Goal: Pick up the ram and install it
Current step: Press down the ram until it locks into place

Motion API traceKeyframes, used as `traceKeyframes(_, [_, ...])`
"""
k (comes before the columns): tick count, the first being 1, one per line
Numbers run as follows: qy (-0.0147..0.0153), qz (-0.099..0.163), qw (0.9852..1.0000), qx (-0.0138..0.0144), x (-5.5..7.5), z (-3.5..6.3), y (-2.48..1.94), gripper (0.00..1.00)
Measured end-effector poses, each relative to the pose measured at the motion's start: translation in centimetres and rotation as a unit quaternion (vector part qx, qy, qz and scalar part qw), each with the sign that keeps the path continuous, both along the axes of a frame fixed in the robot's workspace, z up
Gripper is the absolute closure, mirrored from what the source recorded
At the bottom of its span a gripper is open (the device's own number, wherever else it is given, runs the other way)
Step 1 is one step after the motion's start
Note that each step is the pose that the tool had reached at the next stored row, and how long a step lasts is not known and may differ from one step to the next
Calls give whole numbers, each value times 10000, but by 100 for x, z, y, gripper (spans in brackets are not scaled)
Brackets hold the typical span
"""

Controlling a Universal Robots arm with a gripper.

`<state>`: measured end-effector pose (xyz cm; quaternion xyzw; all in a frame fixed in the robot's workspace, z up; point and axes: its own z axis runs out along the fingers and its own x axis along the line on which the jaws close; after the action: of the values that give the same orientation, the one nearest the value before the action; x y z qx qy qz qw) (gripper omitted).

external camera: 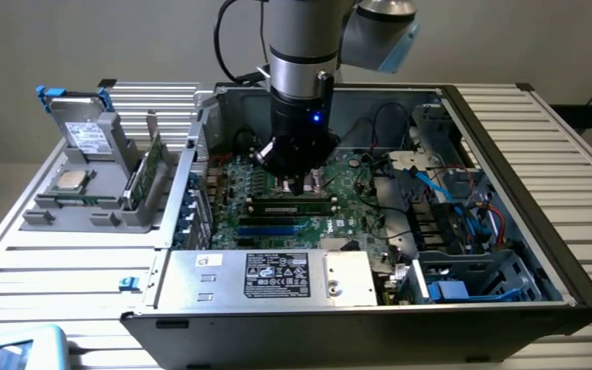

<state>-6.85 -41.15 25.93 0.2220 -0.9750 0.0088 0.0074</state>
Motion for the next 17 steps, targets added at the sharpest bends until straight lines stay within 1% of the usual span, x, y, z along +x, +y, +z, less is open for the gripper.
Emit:
traceKeyframes(4, [0, -283, 9996, 0, 0, 0, 0, 89])
traceKeyframes(8, [0, -570, 9984, 0, 0, 0, 0, 89])
traceKeyframes(12, [0, -852, 9964, 0, 0, 0, 0, 89])
traceKeyframes(15, [0, -1045, 9945, -1, 0, 0, 0, 89])
traceKeyframes(17, [0, -1164, 9932, -8, 0, 1, -1, 89])
